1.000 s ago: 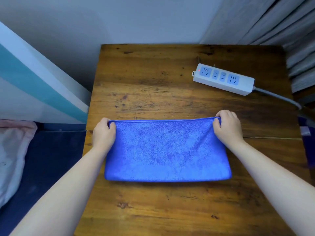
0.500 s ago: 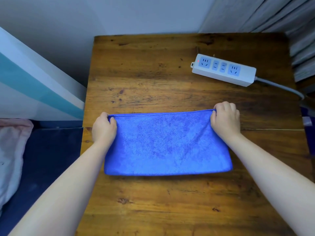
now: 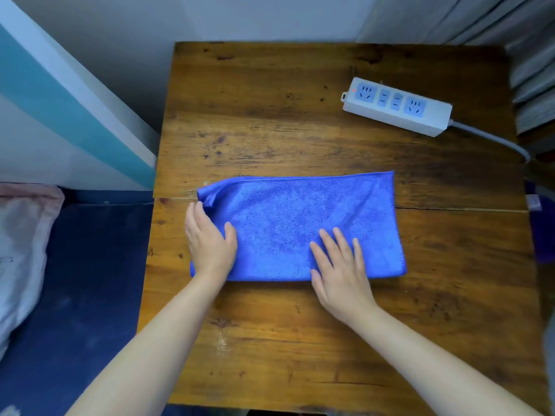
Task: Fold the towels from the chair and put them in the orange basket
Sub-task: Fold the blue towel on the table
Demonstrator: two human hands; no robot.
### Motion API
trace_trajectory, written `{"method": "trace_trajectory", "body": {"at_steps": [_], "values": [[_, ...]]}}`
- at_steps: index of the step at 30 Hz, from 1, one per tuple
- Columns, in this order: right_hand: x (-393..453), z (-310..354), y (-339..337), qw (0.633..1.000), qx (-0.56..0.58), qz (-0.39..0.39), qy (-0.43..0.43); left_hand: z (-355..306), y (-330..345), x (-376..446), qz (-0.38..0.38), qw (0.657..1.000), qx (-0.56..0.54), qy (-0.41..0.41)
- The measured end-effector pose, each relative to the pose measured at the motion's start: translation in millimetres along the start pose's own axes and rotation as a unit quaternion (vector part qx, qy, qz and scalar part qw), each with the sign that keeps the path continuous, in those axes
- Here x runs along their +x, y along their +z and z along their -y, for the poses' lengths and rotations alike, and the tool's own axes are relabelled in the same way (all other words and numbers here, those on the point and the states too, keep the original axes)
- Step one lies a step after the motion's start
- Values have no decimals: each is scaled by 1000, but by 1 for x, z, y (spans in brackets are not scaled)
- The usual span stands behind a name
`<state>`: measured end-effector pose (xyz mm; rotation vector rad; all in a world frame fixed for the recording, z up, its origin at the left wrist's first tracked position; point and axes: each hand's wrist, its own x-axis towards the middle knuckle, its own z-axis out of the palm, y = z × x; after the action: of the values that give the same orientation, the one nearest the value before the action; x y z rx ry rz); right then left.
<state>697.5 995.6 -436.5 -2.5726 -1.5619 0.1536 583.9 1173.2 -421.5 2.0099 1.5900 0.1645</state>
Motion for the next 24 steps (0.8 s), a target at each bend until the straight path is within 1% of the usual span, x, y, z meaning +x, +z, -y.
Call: {"method": "trace_trajectory", "body": {"at_steps": [4,6,8,9,11,12,14,16,18,22,24], "values": [[-2,2,3,998,-17,57,30,2,-20,19,-20,999,-18,-37],[-1,2,3,997,-21,66,35,6,-25,18,-6,1000,2,-20],[-1,4,2,996,-24,74,37,11,-23,6,20,997,40,57],[-2,5,3,996,-27,77,36,14,-19,-5,51,991,69,105],[-4,5,5,995,-35,88,32,22,-3,-25,102,965,146,195],[-5,5,7,994,-40,94,30,24,3,-33,123,950,185,220],[-8,4,10,994,-46,94,31,25,9,-42,151,923,256,243],[-8,2,12,994,-45,93,37,30,14,-43,165,908,296,245],[-6,0,12,994,-43,94,45,31,14,-41,173,904,318,225],[-8,-14,9,991,-63,102,57,35,10,-41,208,911,303,186],[-10,-25,5,990,-73,110,60,40,9,-41,188,922,290,175]]}}
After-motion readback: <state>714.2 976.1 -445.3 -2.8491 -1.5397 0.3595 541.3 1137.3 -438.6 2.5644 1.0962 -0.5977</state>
